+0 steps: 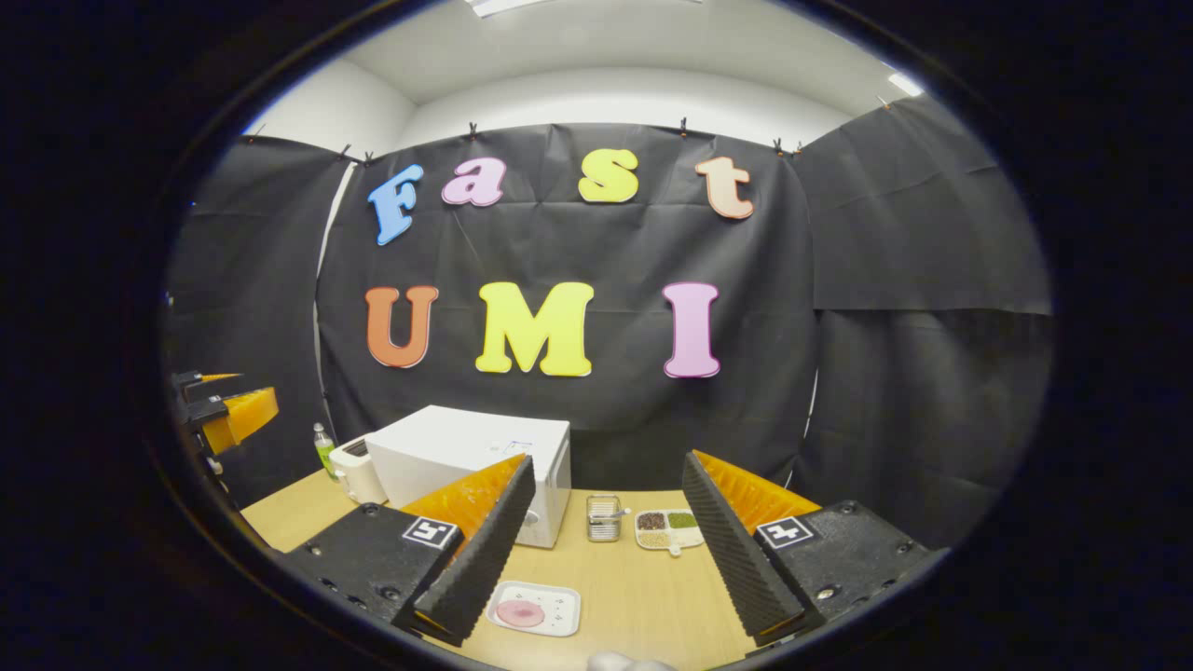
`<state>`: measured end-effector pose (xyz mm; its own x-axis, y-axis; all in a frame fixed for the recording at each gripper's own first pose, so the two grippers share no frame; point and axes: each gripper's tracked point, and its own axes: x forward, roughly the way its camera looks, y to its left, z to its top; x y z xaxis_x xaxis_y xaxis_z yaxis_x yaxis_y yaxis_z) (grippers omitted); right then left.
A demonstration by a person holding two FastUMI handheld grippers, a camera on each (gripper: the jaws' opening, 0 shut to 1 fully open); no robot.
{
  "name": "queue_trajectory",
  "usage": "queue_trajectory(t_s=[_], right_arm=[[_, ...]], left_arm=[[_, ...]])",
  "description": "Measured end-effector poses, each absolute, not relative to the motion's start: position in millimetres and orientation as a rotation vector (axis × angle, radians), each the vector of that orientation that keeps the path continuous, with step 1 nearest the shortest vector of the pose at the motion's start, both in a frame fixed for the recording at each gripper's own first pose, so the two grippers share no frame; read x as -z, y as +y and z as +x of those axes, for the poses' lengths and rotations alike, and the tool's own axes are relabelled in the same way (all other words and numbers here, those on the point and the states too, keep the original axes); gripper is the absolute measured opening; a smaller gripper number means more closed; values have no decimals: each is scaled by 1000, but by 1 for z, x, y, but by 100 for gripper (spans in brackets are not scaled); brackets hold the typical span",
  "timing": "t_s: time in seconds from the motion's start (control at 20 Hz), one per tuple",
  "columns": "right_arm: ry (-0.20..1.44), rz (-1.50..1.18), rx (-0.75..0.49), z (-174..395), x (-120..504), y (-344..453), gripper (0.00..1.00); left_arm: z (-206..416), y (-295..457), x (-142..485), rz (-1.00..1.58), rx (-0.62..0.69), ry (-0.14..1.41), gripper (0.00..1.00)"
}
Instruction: Open the microwave oven with the left hand, put the food in, and close the microwave oven.
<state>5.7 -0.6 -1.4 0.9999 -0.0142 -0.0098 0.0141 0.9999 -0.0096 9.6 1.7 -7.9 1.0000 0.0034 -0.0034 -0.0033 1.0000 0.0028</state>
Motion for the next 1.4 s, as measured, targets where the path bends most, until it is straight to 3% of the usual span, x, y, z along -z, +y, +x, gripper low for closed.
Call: queue_trajectory(t_s=[0.15,0.2,0.25,0.3,0.35,0.45,0.5,0.55,0.6,0.7,0.75,0.8,0.9,0.95,1.15,1.2,1.25,1.3,1.4], right_arm=[[11,-10,15,7,2,-2,100],[11,-8,15,7,2,-1,94],[11,-8,15,9,1,-2,100],[9,-7,17,8,0,-3,94],[9,-7,19,9,0,-4,100],[9,-8,24,10,-2,-7,100],[8,-9,24,10,-2,-8,94],[8,-9,28,11,-4,-9,100],[11,-11,31,12,-4,-11,94],[18,-11,41,12,-4,-14,94],[25,-11,45,12,-4,-16,100],[31,-11,50,12,-2,-17,94],[44,-13,60,13,0,-20,94],[51,-19,66,14,2,-22,100],[71,-36,88,17,7,-29,100],[78,-40,93,19,7,-31,94],[82,-42,96,21,8,-32,94],[88,-44,102,22,10,-34,100],[101,-40,108,26,13,-38,100]], left_arm=[[24,2,11,7,-5,3,95],[28,1,14,13,-5,2,95],[31,0,18,20,-2,0,95],[35,-3,25,25,0,2,95],[42,-7,34,27,8,4,95],[54,-17,52,20,23,11,95],[61,-24,62,9,36,5,95],[69,-31,73,1,43,10,95],[78,-39,84,-4,51,14,95],[97,-58,106,-21,69,23,95],[106,-67,117,-27,77,28,95],[116,-79,130,-38,92,33,95],[135,-100,154,-51,114,67,95],[146,-109,164,-48,119,71,95],[187,-136,204,-12,135,102,95],[197,-140,213,-12,134,109,95],[209,-144,222,-13,133,120,95],[218,-147,231,-9,132,124,95],[236,-154,251,-8,127,159,95]])
